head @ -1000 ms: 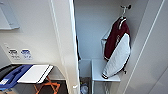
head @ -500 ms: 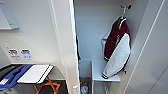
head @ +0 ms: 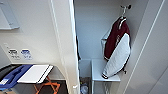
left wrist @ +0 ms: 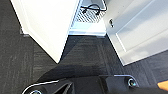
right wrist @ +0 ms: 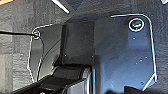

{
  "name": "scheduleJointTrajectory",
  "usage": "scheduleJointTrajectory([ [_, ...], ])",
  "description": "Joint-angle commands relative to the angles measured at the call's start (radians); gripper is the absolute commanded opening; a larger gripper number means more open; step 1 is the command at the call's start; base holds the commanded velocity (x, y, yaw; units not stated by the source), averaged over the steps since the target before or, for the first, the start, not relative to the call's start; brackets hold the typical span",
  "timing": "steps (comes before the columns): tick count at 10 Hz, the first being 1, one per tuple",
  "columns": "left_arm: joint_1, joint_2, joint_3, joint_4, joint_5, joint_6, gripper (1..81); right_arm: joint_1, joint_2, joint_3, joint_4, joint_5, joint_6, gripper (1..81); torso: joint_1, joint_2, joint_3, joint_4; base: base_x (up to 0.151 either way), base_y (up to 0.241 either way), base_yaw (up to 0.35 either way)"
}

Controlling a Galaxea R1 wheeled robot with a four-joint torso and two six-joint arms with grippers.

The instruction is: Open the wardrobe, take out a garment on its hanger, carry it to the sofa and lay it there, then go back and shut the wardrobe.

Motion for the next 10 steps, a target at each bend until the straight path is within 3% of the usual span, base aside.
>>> scheduleJointTrajectory([
  [1, -0.121, 0.007, 0.037, -0.081, -0.032, -0.238, 81.1, 0.049, 0.005, 0.002, -0.009, -0.06, -0.004, 81.1, 0.0, 0.0, 0.0, 0.0, 0.0, 0.0, 0.0],
  [5, -0.163, 0.005, 0.117, -0.09, -0.033, -0.298, 81.1, 0.061, 0.014, 0.002, -0.009, -0.062, -0.004, 81.1, 0.0, 0.0, 0.0, 0.0, 0.0, 0.0, 0.0],
  [10, -0.204, 0.034, 0.133, -0.073, -0.032, -0.296, 81.1, 0.067, 0.024, 0.002, -0.013, -0.074, -0.004, 81.1, 0.0, 0.0, 0.0, 0.0, 0.0, 0.0, 0.0],
])
